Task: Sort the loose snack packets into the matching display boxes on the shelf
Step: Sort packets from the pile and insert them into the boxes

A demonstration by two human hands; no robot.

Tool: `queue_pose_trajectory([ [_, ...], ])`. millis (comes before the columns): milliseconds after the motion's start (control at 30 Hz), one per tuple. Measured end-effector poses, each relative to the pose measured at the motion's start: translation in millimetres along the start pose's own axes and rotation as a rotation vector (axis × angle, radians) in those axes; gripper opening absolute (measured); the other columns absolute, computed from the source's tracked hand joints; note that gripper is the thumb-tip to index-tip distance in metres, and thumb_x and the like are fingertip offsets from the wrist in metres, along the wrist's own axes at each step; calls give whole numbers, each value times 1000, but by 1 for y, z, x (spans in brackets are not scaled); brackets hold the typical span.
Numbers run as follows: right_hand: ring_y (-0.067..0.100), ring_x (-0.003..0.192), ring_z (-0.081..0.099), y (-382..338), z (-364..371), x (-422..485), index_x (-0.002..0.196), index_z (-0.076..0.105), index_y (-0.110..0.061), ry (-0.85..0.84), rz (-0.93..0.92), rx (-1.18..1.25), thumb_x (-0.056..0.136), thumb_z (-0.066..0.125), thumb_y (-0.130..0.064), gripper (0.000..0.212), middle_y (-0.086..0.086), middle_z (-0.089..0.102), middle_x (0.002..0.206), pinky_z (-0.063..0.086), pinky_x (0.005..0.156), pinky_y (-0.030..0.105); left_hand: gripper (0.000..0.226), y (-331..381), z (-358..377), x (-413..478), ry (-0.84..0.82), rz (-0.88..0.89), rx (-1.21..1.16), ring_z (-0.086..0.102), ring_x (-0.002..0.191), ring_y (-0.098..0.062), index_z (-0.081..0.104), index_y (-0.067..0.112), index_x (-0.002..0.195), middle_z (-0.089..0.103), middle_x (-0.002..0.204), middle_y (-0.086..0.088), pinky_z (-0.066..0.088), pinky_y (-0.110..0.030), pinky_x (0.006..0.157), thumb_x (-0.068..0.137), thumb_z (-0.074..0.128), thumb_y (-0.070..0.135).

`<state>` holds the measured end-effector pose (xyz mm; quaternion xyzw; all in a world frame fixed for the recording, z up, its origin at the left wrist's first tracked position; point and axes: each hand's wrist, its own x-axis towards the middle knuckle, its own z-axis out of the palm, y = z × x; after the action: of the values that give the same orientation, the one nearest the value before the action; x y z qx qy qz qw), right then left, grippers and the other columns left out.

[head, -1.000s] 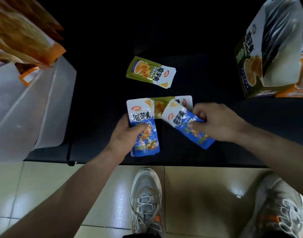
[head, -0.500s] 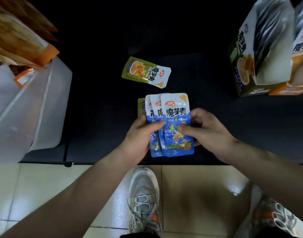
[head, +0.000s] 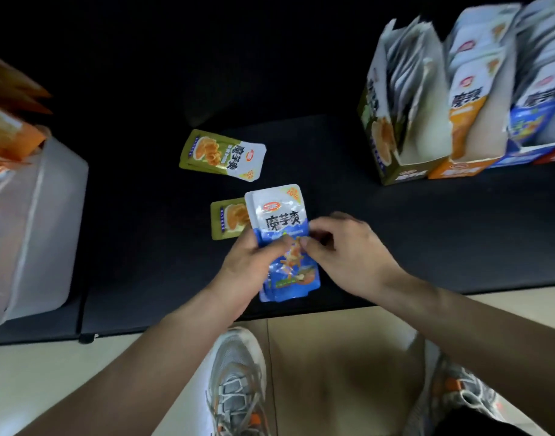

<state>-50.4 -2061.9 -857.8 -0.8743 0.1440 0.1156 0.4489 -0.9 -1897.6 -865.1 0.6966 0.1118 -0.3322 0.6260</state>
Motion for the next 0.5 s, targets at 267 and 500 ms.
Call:
queue_pose_trajectory([
  [267,18,99,63,49,-72,-3,112,61,-38,-84,155,-344,96,49,-47,22,-11,68,106,54,83,38,22,61,39,5,-12,8,227,76,80,-22,68,25,97,78,85,3,60,-45,80,76,73,19],
  [500,23,112,61,85,-133,-9,120,59,-36,46,257,-364,94,50,-46,29,-6,65,121,48,81,34,24,123,125,0,-267,118,524,76,88,-21,69,27,105,78,96,2,60,-49,86,83,69,18],
])
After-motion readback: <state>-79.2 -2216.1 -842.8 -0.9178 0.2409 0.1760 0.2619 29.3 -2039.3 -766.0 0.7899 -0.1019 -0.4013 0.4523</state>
